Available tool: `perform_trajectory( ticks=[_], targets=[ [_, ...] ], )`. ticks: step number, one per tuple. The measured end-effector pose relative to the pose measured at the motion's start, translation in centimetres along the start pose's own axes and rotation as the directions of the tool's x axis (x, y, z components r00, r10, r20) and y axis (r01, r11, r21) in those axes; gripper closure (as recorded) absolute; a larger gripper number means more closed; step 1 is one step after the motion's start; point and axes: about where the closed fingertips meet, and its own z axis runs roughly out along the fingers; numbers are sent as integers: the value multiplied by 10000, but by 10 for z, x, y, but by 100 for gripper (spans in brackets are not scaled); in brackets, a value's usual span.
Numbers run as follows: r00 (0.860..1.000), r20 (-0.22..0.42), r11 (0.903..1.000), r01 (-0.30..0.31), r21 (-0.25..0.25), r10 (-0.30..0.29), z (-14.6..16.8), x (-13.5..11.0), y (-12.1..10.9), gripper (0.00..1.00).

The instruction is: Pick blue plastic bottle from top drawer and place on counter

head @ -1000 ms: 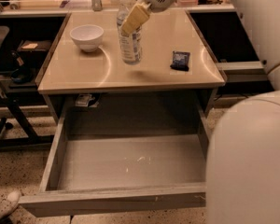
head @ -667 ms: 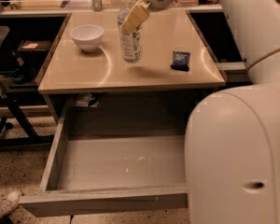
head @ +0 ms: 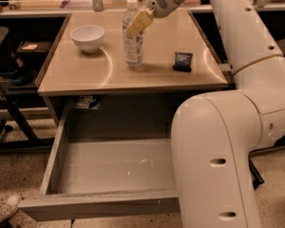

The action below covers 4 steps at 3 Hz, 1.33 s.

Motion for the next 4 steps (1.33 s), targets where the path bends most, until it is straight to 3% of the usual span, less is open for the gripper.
perform_trajectory(
  ticks=[3, 4],
  targets=[
    [9991, -12, 9990, -418, -166, 418, 13, 17, -14, 100],
    [9991, -14, 9990, -422, -167, 422, 13, 17, -14, 83]
  ],
)
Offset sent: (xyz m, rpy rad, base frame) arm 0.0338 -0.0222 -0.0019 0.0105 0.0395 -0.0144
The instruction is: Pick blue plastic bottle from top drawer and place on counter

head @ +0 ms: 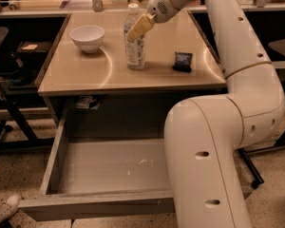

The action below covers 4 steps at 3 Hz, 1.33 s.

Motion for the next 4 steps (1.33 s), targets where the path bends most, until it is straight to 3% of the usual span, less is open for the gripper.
perform_trajectory(
  ticks=[3, 4],
  targets=[
    [10000, 1, 10000, 0, 0, 0, 0, 0, 0, 12],
    [10000, 1, 10000, 0, 0, 0, 0, 0, 0, 0]
  ],
)
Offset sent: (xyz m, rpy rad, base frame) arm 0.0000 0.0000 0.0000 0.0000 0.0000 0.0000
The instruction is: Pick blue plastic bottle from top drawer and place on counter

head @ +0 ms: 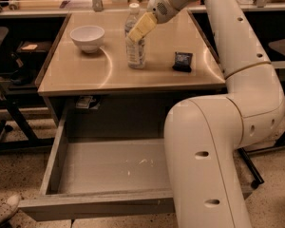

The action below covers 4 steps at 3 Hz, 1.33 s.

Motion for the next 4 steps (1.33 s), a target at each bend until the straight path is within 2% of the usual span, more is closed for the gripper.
perform_trajectory(
  ticks=[1, 2, 3, 4],
  targets=[
    [10000, -1, 10000, 0, 1, 0, 0, 0, 0, 0],
    [9997, -235, 9996, -10, 297, 17, -4, -6, -1, 0],
    [9957, -911, 9866, 289, 1607, -143, -60, -39, 11, 0],
    [9867, -1620, 9276, 717, 3666, -123, -146, -79, 31, 0]
  ],
)
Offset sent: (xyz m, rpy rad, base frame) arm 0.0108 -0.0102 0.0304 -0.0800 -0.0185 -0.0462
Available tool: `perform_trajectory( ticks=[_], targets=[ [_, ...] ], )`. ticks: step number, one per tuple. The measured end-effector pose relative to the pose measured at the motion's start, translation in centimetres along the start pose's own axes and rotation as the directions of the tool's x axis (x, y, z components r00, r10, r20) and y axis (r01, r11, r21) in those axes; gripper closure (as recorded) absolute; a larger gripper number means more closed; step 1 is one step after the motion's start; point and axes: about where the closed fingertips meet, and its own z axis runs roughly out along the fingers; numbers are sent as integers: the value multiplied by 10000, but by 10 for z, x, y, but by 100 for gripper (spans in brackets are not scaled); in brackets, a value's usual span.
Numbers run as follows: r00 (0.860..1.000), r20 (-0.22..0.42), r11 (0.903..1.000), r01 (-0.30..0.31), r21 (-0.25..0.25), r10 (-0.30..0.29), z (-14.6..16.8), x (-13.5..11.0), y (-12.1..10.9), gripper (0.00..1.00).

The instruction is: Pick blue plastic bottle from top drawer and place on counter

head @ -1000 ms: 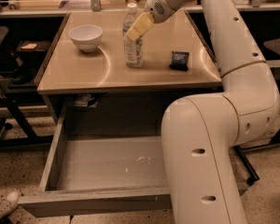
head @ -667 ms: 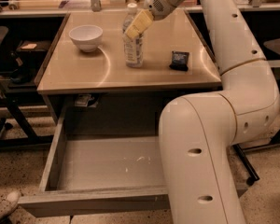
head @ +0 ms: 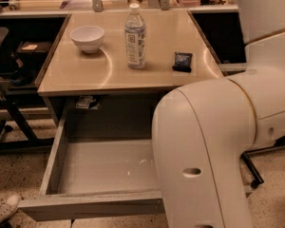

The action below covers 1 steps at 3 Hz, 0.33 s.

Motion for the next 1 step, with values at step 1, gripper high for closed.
perform_trajectory(
  ticks=[1],
  targets=[
    [10000, 52, 9986, 6, 532, -9, -16, -4, -8, 0]
  ],
)
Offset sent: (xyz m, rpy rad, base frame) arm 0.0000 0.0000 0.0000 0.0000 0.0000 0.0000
